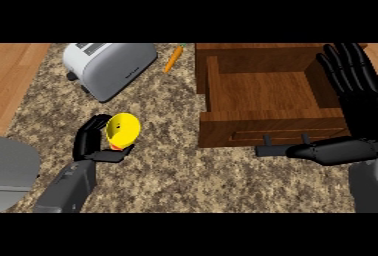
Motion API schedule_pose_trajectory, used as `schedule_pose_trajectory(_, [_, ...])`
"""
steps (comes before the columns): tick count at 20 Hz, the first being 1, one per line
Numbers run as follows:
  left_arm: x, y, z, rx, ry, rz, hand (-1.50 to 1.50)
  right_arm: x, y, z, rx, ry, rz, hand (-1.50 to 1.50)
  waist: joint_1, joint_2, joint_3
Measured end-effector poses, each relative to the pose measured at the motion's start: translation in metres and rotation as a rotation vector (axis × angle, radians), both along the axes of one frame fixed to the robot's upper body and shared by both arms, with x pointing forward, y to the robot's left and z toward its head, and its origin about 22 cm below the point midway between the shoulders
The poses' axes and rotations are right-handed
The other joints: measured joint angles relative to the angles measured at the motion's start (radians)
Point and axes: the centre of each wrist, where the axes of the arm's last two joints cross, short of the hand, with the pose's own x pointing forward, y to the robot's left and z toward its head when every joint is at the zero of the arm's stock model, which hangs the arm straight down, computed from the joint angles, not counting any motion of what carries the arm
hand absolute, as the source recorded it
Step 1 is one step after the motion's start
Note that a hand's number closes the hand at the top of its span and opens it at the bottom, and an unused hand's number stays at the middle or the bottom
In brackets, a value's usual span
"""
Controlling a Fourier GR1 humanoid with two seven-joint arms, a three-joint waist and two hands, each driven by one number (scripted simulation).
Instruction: Pick up the cup, place it into the drawer and close the drawer
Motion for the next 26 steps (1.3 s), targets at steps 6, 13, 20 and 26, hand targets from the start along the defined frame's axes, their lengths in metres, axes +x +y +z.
schedule_pose_trajectory(6, [-0.010, -0.011, -0.010, -0.061, -0.040, 0.092, 1.50, -0.001, -0.005, -0.001, 0.008, 0.005, -0.007, -1.50, 0.011, -0.005, 0.001])
schedule_pose_trajectory(13, [0.034, -0.034, 0.030, -0.078, -0.151, -0.037, 1.50, -0.009, -0.012, 0.000, -0.007, 0.013, -0.021, -1.50, 0.026, -0.016, 0.004])
schedule_pose_trajectory(20, [0.080, -0.087, 0.095, -0.073, -0.263, -0.196, 1.50, -0.012, -0.015, -0.002, -0.005, 0.015, -0.046, -1.50, 0.040, -0.022, 0.005])
schedule_pose_trajectory(26, [0.111, -0.140, 0.175, -0.043, -0.288, -0.279, 1.50, -0.012, -0.016, -0.001, -0.008, 0.025, -0.052, -1.50, 0.038, -0.023, 0.005])
